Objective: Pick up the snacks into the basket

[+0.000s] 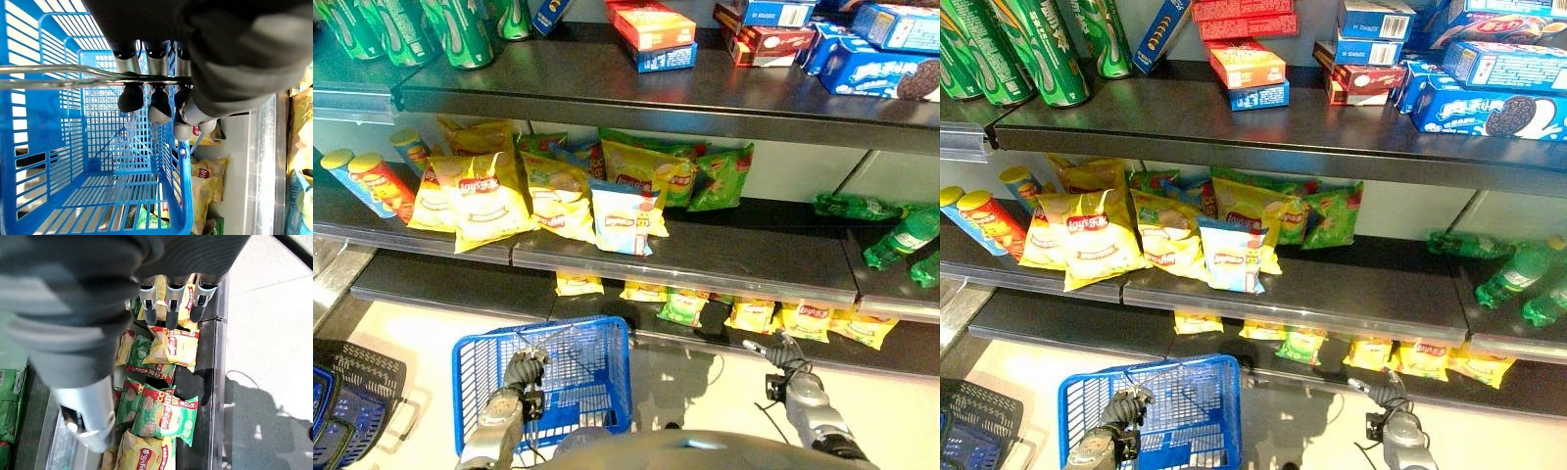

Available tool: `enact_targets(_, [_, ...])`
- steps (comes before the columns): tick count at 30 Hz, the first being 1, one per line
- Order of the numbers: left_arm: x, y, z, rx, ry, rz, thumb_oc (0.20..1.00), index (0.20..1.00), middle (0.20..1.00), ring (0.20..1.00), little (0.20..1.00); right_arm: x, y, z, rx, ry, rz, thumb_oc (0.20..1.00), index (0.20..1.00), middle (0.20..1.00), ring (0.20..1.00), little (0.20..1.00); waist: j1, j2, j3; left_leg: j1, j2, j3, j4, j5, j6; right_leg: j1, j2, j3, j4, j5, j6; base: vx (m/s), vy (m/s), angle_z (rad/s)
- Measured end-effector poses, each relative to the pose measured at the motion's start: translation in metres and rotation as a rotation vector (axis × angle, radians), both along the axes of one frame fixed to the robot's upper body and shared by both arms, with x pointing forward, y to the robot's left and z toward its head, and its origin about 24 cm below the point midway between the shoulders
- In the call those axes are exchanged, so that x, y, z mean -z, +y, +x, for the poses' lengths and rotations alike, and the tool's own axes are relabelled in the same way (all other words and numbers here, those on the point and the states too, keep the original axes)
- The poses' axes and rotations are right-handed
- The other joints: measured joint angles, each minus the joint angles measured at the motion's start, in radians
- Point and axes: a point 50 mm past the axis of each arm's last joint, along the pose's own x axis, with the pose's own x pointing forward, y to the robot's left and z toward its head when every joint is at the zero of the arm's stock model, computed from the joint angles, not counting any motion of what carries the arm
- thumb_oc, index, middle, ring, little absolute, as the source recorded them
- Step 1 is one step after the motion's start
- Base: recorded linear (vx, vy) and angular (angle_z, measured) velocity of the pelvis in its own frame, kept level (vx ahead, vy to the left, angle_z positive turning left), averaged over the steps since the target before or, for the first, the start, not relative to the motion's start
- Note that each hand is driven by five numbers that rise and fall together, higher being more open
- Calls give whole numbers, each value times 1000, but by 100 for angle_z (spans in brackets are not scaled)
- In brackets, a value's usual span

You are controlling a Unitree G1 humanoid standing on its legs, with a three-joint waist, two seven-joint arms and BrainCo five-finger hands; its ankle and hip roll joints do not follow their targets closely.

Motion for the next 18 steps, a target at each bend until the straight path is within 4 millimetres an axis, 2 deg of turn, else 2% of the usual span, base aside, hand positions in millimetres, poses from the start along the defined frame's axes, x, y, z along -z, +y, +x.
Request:
enact_targets(8, [1, -2, 0, -17, -2, -23, 200, 200, 200, 200, 200, -3, 1, 1, -5, -18, -1, 1000, 1000, 1000, 1000, 1000, 0, 6, -4, 5, 0, 0, -2, 0, 0, 4, 0, 2, 0, 0, 0, 0, 0, 0])
enact_targets(11, [1, -1, -2, -24, 1, -23, 200, 200, 200, 200, 200, -27, 3, 12, -28, -156, 16, 1000, 1000, 1000, 1000, 1000, -4, 10, -6, 4, 0, 2, -4, 0, 0, 2, 0, 7, 0, 0, 0, 0, 0, 0])
enact_targets(12, [2, 0, -4, -40, 1, -29, 200, 200, 200, 200, 200, -43, 2, 16, -28, -249, 22, 1000, 1000, 1000, 1000, 1000, -1, 13, -7, 3, 0, 3, -4, 0, 0, 1, 0, 8, 0, 0, 0, 0, 0, 0])
enact_targets(13, [2, 1, -5, -44, 5, -26, 200, 200, 200, 200, 200, -47, 2, 20, -34, -279, 19, 1000, 1000, 1000, 1000, 1000, -2, 12, -8, 3, 0, 3, -3, 0, 0, 1, 0, 9, 0, 0, 0, -17, 32, -6])
enact_targets(15, [2, 1, -5, -51, 2, -31, 200, 200, 200, 200, 200, -67, -3, 22, -27, -369, 8, 1000, 1000, 1000, 1000, 1000, -5, 10, -10, 3, 1, 7, -2, 0, 0, -2, 0, 13, 0, 0, 0, 6, 21, -6])
enact_targets(16, [3, 1, -8, -75, 3, -36, 200, 200, 200, 200, 200, -88, -4, 28, -36, -471, 1, 1000, 1000, 1000, 1000, 1000, -3, 11, -9, 0, 1, 10, -5, -1, 0, -5, 0, 16, 0, -1, 0, 31, 10, -4])
enact_targets(18, [3, 2, -11, -82, 10, -34, 200, 200, 200, 200, 200, -104, -5, 33, -47, -556, -4, 1000, 1000, 1000, 1000, 1000, -8, 7, -11, 1, 2, 17, 0, -2, 1, -6, 0, 21, 0, 0, 0, 3, 13, -11])
